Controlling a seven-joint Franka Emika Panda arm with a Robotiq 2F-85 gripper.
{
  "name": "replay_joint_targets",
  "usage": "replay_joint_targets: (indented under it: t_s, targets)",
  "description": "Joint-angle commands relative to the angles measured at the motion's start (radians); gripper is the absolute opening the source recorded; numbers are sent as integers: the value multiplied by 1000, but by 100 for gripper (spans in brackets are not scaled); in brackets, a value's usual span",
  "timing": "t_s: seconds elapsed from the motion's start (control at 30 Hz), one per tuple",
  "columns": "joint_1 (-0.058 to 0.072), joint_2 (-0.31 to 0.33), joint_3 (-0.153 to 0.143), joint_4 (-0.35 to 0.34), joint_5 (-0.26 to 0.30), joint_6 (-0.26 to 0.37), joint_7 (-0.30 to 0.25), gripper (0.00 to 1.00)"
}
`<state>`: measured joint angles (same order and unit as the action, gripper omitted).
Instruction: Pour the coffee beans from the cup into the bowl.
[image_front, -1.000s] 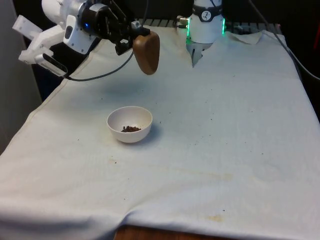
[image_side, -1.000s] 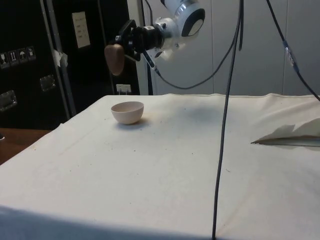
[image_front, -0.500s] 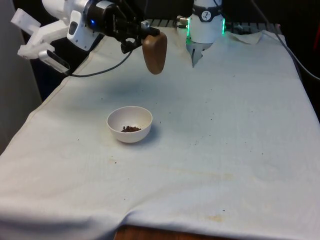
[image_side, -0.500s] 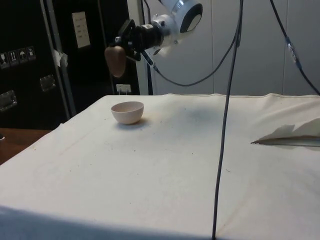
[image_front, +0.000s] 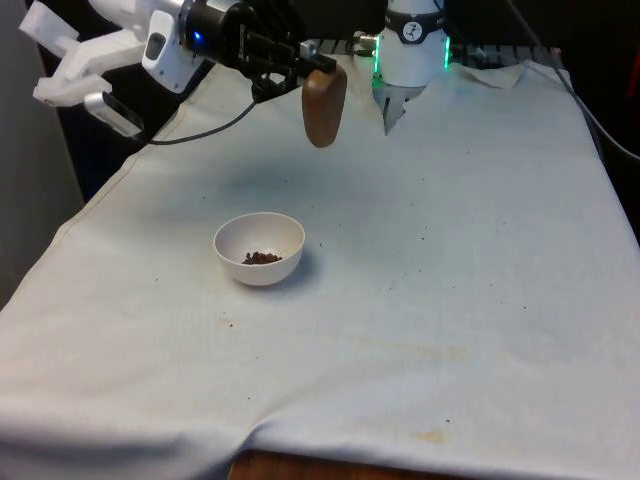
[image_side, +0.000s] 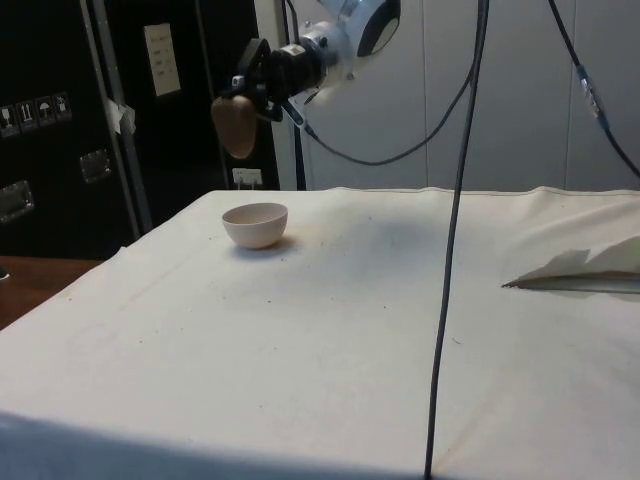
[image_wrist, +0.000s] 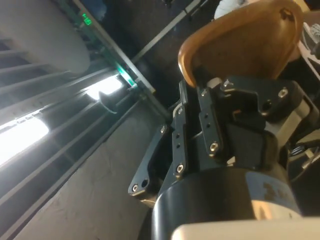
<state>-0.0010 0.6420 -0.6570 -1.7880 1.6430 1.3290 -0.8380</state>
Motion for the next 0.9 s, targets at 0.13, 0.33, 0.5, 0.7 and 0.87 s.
replay_joint_targets:
  t_s: [0.13, 0.33, 0.5, 0.7, 0.87]
  targets:
    - [24, -26, -9, -15, -47, 34, -14, 0]
    - [33, -42, -7, -19, -86, 48, -27, 0]
    - [28, -41, 1, -11, -108, 37, -38, 0]
    - [54, -65, -6, -24, -158, 77, -46, 0]
    - [62, -75, -1, -27, -190, 97, -51, 0]
